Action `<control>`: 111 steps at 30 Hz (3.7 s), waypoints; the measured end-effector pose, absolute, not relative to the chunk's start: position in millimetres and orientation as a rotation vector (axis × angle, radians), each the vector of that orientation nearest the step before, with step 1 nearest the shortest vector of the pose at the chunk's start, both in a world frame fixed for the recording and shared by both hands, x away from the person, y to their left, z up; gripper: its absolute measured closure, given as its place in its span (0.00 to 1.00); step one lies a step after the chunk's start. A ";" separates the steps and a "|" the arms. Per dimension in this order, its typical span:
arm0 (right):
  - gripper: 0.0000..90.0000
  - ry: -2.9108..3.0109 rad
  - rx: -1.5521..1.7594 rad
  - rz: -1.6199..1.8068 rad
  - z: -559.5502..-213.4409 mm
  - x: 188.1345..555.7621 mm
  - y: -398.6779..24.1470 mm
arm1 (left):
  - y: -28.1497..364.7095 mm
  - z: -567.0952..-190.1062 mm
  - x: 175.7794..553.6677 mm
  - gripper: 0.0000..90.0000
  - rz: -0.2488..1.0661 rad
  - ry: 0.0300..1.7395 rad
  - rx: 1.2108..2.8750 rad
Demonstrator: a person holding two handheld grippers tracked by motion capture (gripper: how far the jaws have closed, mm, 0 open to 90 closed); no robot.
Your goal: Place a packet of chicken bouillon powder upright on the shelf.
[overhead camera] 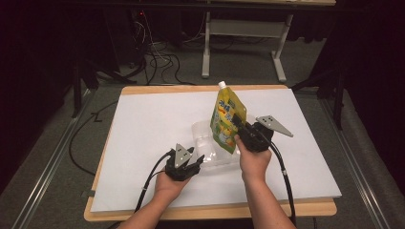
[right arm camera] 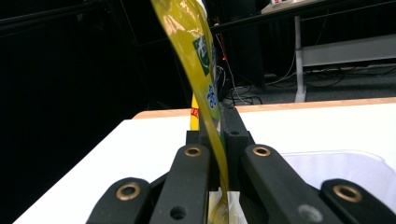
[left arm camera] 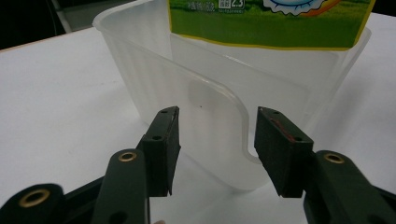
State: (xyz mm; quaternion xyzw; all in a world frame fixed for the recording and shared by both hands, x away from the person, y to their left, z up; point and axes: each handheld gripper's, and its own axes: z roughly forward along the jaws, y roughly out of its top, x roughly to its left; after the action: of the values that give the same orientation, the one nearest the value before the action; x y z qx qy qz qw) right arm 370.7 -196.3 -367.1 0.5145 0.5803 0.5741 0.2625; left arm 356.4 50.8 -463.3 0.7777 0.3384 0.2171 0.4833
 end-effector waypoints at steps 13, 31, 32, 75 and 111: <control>1.00 1.581 1.396 1.538 -371.9 373.6 -189.2 | 52.4 -461.9 356.9 0.62 0.524 0.841 1.888; 1.00 1.595 1.362 1.515 -381.6 378.7 -175.4 | 58.1 -461.4 361.0 0.72 0.531 0.860 1.876; 1.00 1.596 1.357 1.517 -382.4 378.5 -174.7 | 58.6 -461.2 361.2 0.72 0.528 0.861 1.875; 0.97 1.565 1.233 1.594 -425.1 361.2 -167.8 | 63.8 -461.7 369.6 0.76 0.522 0.885 1.863; 0.31 1.750 1.297 1.273 -430.7 306.9 -359.4 | 167.5 -447.1 351.1 0.41 0.447 1.026 1.859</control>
State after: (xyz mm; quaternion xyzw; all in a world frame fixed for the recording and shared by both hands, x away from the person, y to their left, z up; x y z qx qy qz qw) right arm 306.9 -359.4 -430.7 0.4898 0.6605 0.4807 0.3045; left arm 351.1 167.5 -447.1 0.7575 0.4181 0.1823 0.4671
